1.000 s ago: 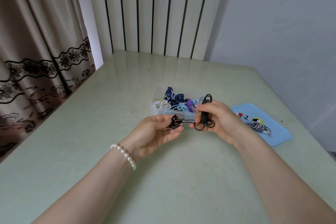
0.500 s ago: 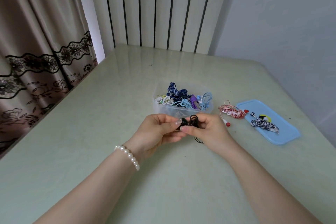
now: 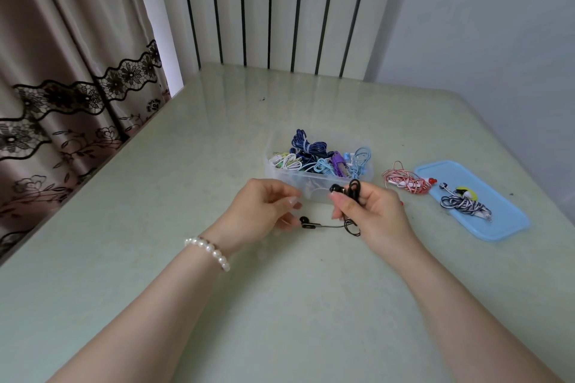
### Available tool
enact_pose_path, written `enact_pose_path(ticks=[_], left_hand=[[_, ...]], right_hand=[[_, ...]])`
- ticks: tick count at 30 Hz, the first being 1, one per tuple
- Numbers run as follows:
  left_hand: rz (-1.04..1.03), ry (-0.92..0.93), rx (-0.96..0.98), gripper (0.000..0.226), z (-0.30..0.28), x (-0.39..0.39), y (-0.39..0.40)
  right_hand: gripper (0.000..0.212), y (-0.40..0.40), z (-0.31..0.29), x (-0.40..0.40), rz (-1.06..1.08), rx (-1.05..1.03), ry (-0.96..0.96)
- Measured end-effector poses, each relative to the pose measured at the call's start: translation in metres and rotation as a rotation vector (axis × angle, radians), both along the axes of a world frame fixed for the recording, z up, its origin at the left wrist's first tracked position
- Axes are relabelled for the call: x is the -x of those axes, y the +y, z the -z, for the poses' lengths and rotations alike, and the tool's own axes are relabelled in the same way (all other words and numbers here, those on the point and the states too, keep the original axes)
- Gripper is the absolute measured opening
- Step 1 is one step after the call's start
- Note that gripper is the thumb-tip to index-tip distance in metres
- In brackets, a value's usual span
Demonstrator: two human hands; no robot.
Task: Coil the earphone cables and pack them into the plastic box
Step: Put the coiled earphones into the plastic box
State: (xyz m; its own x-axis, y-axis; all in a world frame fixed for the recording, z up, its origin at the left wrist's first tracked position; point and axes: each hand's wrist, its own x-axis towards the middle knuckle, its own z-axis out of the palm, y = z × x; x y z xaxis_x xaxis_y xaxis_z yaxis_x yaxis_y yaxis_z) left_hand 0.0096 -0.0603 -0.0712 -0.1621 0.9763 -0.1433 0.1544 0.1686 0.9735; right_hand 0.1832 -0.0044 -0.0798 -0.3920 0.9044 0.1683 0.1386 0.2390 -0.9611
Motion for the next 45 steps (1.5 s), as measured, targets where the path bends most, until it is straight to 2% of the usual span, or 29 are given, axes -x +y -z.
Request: enact_pose_path(ticks=[7, 13, 17, 22, 28, 39, 45], left_hand=[[-0.162, 0.193, -0.036, 0.013, -0.003, 0.043, 0.001], [-0.053, 0.314, 0.023, 0.014, -0.002, 0.043, -0.002], [0.052, 0.417, 0.049, 0.016, 0.000, 0.042, -0.003], [0.137, 0.531, 0.102, 0.017, 0.005, 0.040, -0.002], [0.159, 0.570, 0.116, 0.025, 0.004, 0.038, -0.003], [0.152, 0.686, 0.104, 0.016, 0.002, 0.033, -0.005], [0.171, 0.790, 0.024, 0.012, -0.002, 0.030, -0.009]], right_hand=[[0.009, 0.001, 0.003, -0.001, -0.044, 0.059, -0.042], [0.005, -0.004, 0.004, 0.002, -0.058, 0.109, -0.012], [0.017, -0.007, 0.005, 0.004, -0.050, 0.120, -0.017], [0.020, -0.010, 0.005, 0.005, -0.033, 0.109, -0.010], [0.016, -0.011, 0.002, 0.004, -0.002, 0.132, 0.034], [0.017, -0.009, -0.002, 0.001, 0.006, 0.145, 0.072], [0.018, -0.008, -0.002, -0.001, 0.034, 0.171, 0.091]])
